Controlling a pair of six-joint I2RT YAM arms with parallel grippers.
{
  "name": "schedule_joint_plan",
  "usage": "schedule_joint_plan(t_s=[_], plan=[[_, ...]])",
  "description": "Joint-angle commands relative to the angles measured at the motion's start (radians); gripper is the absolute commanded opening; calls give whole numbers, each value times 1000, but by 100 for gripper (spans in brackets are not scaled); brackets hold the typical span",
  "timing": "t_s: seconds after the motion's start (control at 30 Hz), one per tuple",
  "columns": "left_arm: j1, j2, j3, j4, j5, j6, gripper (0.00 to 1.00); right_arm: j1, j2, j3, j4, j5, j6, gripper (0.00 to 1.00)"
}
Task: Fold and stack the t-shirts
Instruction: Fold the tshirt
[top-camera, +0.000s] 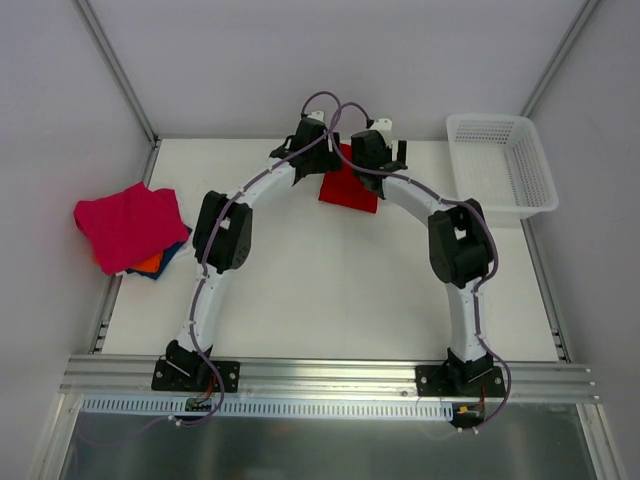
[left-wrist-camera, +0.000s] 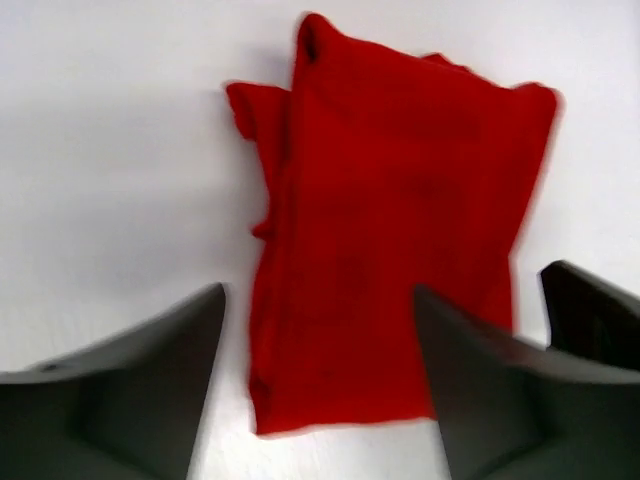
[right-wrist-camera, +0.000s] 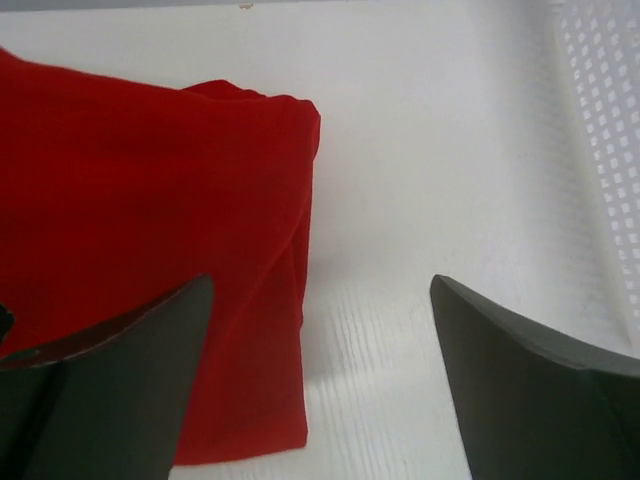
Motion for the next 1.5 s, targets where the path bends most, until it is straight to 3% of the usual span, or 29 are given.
schedule_joint_plan(t_s=[0.0,0.03,0.07,0.1,0.13,0.53,0.73,0.93,1.17,1.47], plan=[[-52,-165,-49,24,-7,-3,56,20,-169,-88,55,-49,23,88],[-54,-170,-55,26,3,-22,35,20,-176,-107,52,-71,49,77],[-58,-167,-64,24,10,-31,5,21,-186,-133,34,-88,54,39],[-58,-161,-64,24,21,-36,0,21,-184,-142,25,-117,83,14],[-58,-147,-66,24,29,-43,0,20,-183,-148,15,-132,104,1],[-60,-9,-30,15,64,-60,0,-16,33,11,-116,-511,229,0],[-60,4,-91,-11,58,-103,0,-16,66,23,-156,-576,270,1],[-72,-105,-329,-11,3,-166,0,-11,-31,-113,-184,-603,287,1],[-143,-274,-594,-8,-99,-200,0,46,-239,-381,-164,-560,308,1],[-327,-513,-923,-5,-227,-324,0,266,-531,-774,-130,-395,425,0]])
